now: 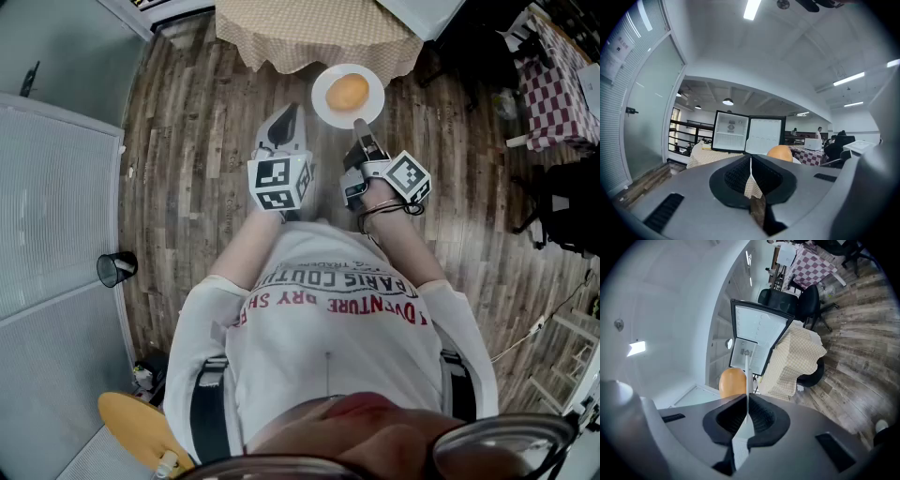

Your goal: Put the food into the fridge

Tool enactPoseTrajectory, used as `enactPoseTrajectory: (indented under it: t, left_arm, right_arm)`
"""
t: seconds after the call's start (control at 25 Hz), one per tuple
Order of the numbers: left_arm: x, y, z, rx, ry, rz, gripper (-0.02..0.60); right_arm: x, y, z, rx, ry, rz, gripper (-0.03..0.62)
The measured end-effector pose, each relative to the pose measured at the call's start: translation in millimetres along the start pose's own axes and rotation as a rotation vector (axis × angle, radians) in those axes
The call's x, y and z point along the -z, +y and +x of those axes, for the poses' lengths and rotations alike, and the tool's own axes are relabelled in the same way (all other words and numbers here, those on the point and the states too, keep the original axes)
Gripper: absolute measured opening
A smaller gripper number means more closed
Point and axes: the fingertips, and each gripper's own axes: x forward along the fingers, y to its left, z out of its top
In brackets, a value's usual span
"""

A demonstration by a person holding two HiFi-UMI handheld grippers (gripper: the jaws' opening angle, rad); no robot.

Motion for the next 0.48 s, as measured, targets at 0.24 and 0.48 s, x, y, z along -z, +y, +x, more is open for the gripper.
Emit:
enactPoseTrajectory:
  t: [0.24,0.48]
  left_arm:
    - [1.6,9.5,0.9,-0.003,0.004,-0.004,0.028]
    - [2.3,26.4,8.6,0.002,0.012,-0.009,0.028]
  right_arm:
    - [6.6,-8.6,7.8,0.019,0.009,-0.003,0.034]
    - [10.5,-8.2,23.6,0.024,-0.014,0.019,0.034]
